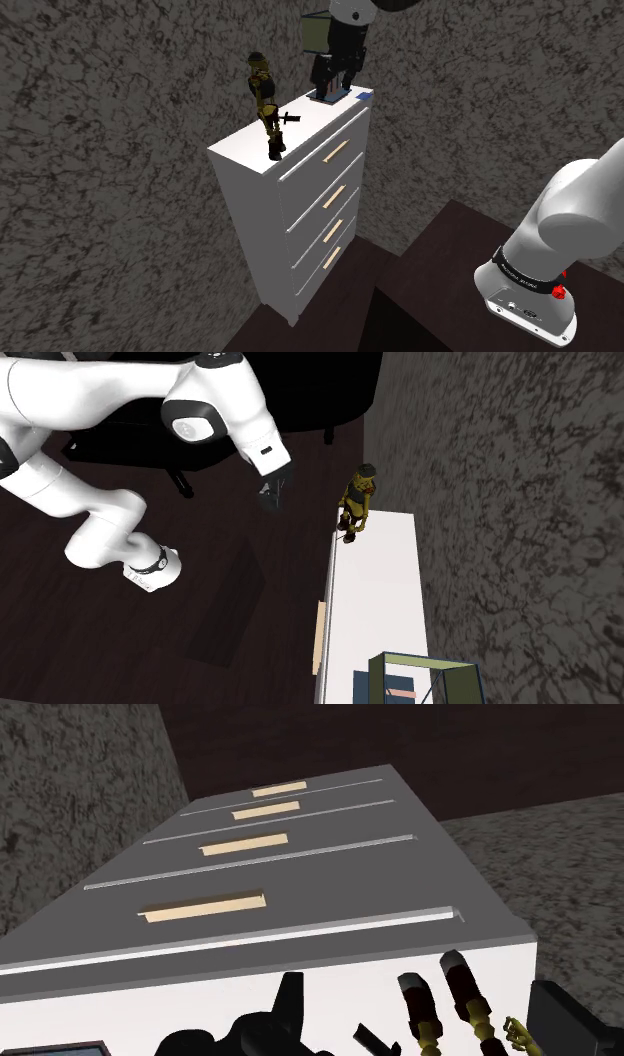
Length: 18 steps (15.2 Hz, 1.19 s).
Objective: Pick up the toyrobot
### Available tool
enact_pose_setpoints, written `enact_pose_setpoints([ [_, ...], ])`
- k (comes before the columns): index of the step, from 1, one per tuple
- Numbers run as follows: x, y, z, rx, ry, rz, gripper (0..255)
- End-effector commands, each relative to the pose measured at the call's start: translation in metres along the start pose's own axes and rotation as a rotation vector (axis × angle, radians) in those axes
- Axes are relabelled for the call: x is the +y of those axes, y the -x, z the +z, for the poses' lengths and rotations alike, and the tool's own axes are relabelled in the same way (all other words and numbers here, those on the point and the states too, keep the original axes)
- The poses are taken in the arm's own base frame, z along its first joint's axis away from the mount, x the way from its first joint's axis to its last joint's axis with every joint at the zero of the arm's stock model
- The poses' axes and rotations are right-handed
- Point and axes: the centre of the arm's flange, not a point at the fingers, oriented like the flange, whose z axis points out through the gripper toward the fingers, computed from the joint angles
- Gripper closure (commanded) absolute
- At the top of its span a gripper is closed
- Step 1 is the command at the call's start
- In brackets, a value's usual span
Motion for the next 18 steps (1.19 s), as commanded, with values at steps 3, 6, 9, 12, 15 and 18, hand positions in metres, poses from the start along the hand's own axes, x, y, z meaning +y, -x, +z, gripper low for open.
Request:
enact_pose_setpoints([
  [3, -0.036, -0.034, 0.009, 0.019, -0.009, 0.011, 0],
  [6, -0.062, -0.060, 0.015, 0.033, -0.016, 0.018, 0],
  [9, -0.089, -0.086, 0.019, 0.046, -0.022, 0.025, 0],
  [12, -0.115, -0.113, 0.024, 0.060, -0.028, 0.032, 0],
  [15, -0.118, -0.114, 0.035, 0.062, -0.029, 0.033, 0],
  [18, -0.118, -0.110, 0.050, 0.062, -0.029, 0.033, 0],
])
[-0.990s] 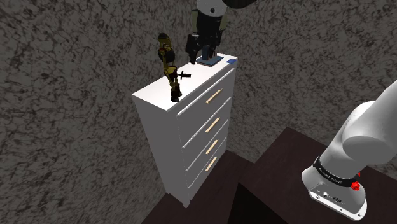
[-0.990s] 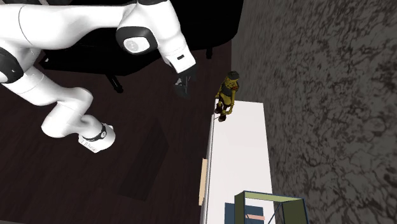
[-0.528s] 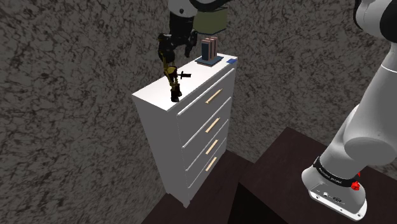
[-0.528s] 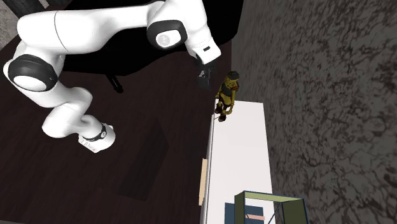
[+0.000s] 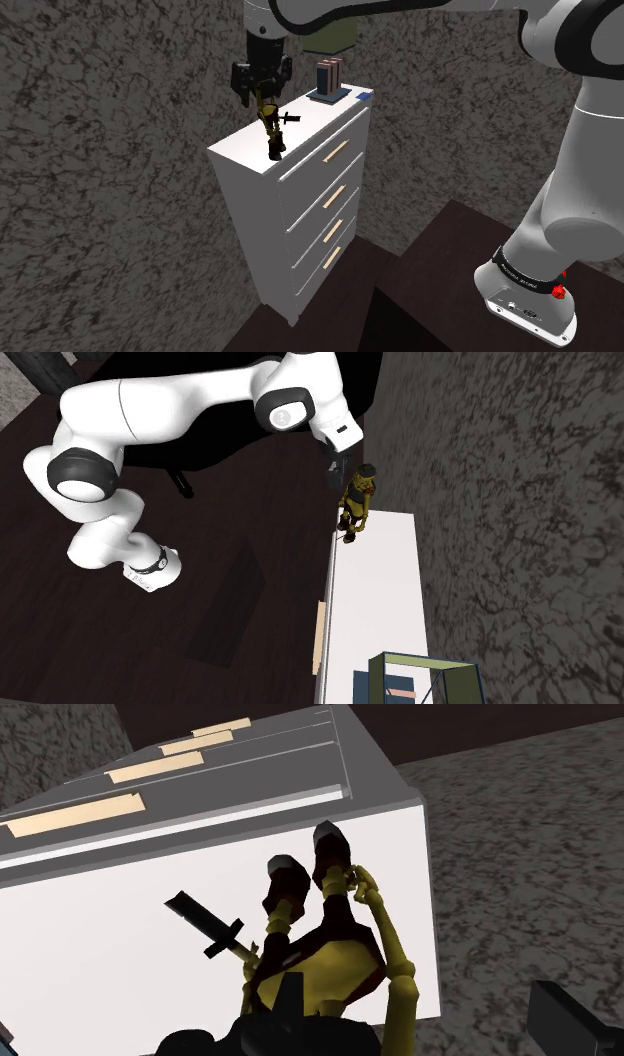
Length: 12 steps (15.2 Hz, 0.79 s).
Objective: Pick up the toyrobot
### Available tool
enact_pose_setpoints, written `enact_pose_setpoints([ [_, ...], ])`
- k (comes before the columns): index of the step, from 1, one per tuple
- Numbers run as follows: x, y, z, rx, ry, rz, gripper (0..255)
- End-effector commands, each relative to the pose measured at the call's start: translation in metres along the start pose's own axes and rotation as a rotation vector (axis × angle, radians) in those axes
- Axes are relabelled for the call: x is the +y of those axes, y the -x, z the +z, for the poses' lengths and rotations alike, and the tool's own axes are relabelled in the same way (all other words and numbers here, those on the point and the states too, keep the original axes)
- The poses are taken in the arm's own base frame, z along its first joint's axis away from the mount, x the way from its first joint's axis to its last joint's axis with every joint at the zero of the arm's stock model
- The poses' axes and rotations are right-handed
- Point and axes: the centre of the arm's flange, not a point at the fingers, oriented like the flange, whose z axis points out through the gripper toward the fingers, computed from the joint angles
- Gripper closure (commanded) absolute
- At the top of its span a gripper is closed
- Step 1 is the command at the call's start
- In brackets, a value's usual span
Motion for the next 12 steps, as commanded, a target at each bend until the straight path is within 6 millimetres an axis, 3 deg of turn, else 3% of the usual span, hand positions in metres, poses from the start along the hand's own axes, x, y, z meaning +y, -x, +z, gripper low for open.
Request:
enact_pose_setpoints([
  [1, 0.0001, 0.0028, 0.0095, 0.000, 0.000, 0.000, 0],
  [4, 0.0005, 0.0053, 0.0174, 0.000, 0.000, 0.000, 0],
  [5, 0.0007, 0.0051, 0.0175, 0.000, 0.000, 0.000, 255],
  [12, 0.0010, 0.0051, 0.0176, 0.000, 0.000, 0.000, 255],
])
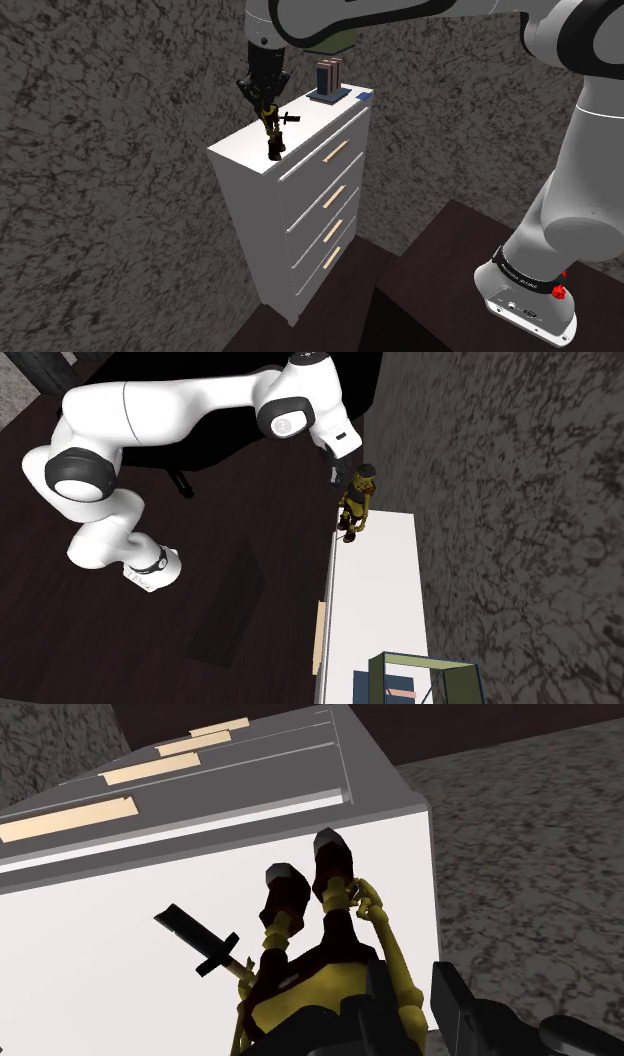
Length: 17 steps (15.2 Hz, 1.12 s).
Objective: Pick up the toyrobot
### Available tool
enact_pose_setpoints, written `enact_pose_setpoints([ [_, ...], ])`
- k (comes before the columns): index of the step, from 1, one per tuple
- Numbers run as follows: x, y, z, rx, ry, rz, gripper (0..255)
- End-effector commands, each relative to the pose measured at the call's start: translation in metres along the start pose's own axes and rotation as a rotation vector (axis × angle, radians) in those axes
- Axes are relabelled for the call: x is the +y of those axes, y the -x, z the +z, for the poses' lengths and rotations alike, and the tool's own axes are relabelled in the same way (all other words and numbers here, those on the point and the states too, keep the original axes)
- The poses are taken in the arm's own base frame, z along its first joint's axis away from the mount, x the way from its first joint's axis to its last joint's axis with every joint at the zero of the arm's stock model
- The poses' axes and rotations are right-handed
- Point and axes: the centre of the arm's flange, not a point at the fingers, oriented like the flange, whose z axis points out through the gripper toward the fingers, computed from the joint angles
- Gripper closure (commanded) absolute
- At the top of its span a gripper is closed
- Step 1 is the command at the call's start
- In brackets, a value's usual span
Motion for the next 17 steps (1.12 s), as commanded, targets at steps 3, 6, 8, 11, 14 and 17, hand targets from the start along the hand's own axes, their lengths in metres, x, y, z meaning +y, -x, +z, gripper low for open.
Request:
enact_pose_setpoints([
  [3, 0.000, -0.001, -0.005, -0.001, 0.001, 0.001, 255],
  [6, -0.001, -0.006, -0.020, -0.001, 0.001, 0.001, 255],
  [8, -0.002, -0.009, -0.030, -0.001, 0.001, 0.001, 255],
  [11, -0.002, -0.014, -0.045, -0.001, 0.001, 0.001, 255],
  [14, -0.003, -0.019, -0.060, -0.001, 0.001, 0.001, 255],
  [17, -0.004, -0.023, -0.075, -0.001, 0.001, 0.001, 255],
])
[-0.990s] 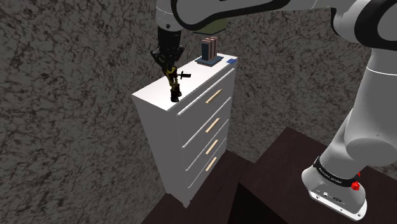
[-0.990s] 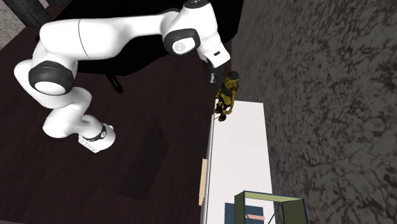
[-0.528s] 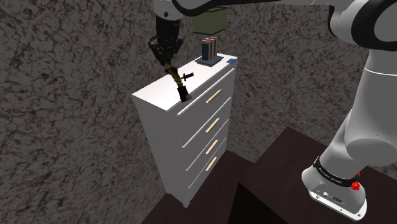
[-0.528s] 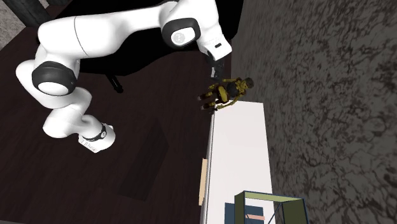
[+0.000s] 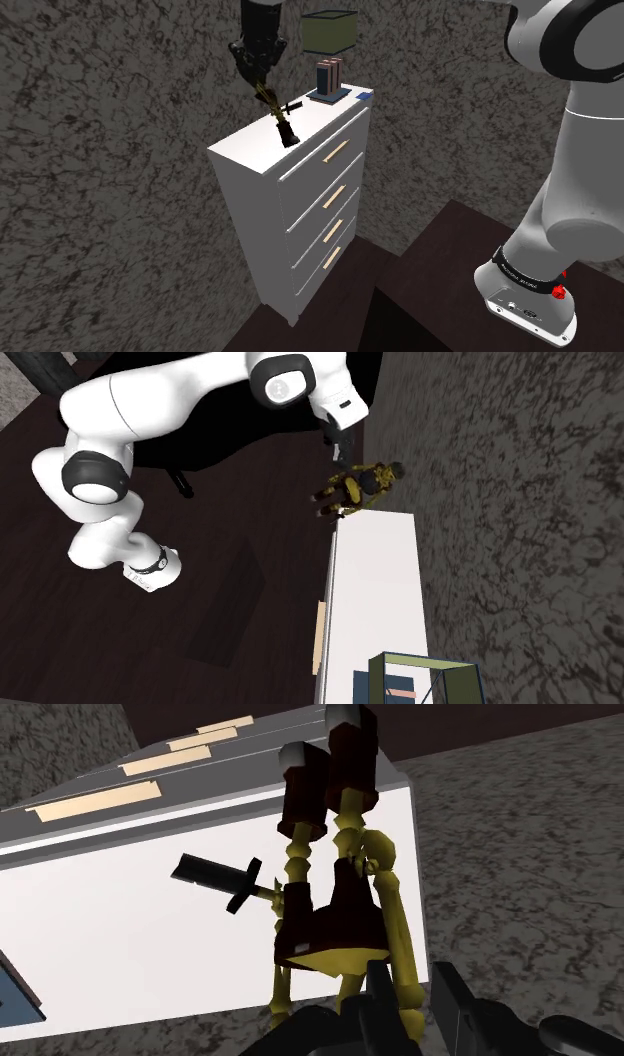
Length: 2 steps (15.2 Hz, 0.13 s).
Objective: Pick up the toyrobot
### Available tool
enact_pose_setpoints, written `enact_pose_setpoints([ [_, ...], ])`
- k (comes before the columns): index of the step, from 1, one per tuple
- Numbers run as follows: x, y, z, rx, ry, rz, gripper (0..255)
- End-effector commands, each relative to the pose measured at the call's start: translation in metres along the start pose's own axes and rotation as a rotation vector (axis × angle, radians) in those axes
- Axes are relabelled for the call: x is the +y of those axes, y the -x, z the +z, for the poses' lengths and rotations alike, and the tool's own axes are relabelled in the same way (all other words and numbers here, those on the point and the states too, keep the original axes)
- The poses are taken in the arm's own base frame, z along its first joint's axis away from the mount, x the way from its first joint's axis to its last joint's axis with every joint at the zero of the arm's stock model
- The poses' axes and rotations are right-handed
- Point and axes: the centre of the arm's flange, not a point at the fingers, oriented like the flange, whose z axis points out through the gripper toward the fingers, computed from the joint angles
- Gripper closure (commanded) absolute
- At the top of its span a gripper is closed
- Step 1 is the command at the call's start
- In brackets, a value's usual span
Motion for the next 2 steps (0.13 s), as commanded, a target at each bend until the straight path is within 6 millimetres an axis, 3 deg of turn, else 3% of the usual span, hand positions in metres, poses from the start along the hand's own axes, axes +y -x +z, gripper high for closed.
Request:
enact_pose_setpoints([
  [1, -0.0003, -0.0016, -0.0070, 0.001, 0.000, 0.000, 255],
  [2, -0.0003, -0.0016, -0.0070, 0.001, 0.000, 0.000, 255],
])
